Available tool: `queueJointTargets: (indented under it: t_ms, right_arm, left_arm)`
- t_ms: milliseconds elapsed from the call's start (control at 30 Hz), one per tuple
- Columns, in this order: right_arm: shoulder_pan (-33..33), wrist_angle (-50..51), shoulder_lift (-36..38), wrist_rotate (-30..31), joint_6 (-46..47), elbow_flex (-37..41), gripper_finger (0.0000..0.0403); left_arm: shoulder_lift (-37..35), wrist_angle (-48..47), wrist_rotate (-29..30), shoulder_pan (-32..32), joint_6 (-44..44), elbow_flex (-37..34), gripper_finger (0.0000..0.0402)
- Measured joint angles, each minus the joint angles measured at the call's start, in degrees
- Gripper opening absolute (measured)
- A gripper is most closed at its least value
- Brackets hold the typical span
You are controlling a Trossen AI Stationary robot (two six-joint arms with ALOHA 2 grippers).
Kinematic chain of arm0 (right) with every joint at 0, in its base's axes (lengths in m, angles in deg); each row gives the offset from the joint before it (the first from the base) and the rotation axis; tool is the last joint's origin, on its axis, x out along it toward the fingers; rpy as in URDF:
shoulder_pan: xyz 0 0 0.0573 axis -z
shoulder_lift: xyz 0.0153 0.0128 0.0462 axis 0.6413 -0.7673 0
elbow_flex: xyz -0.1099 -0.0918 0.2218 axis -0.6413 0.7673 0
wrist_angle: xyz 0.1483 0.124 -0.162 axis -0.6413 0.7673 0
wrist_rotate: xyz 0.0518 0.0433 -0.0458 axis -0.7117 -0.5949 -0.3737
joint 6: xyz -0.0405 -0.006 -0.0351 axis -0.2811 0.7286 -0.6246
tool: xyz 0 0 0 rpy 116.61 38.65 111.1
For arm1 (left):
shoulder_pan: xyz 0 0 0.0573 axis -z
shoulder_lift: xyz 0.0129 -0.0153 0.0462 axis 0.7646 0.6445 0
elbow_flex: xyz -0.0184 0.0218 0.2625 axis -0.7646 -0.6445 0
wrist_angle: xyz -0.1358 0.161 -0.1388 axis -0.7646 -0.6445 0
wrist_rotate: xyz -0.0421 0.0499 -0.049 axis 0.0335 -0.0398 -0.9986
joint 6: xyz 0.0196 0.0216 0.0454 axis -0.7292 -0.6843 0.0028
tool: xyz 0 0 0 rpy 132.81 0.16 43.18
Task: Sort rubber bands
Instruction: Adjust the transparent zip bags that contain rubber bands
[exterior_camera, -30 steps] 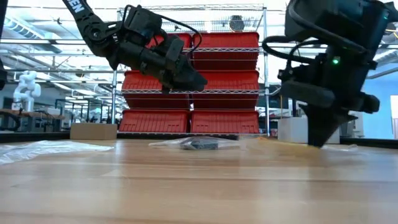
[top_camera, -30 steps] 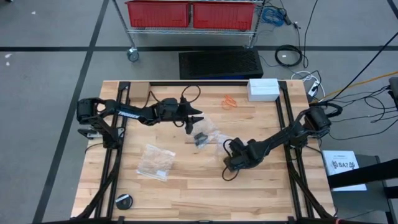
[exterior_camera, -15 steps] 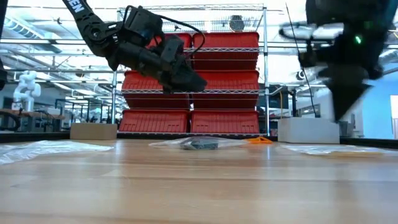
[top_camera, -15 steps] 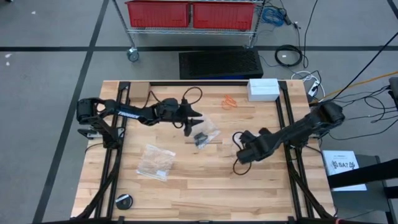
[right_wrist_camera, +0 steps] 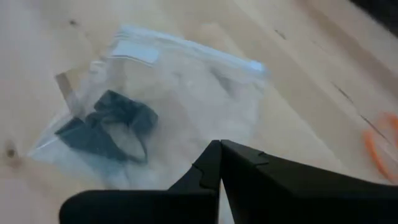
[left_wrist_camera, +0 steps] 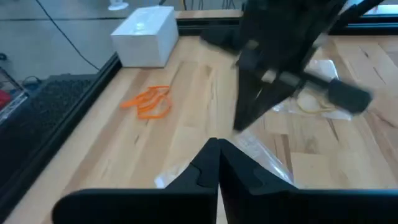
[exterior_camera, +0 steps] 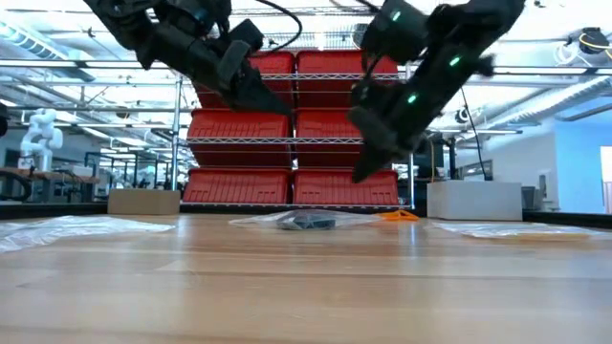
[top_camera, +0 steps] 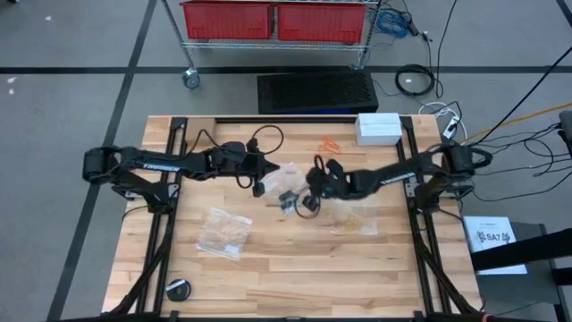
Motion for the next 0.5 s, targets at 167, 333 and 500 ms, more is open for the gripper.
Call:
queueJointTargets:
  t_ms: [167, 333, 500]
  right_arm:
    - [2.64, -5.68, -6.59, -12.14, -3.16, 0.00, 0.0000]
    - [-1.06, -0.82, -8.02, -13.30, 9.68, -0.32, 0.0000]
    - [-9.05, 2.83, -5.21, -17.53, 24.78, -0.11, 0.0000]
  left_arm:
    - [-1.82, -3.62, 2.18, -0.04, 0.02, 0.00, 0.0004]
    - [-1.86, -4.88, 4.03, -0.04, 0.15, -0.10, 0.0004]
    - [-1.88, -4.45, 4.56, -0.09, 0.20, -0.22, 0.0004]
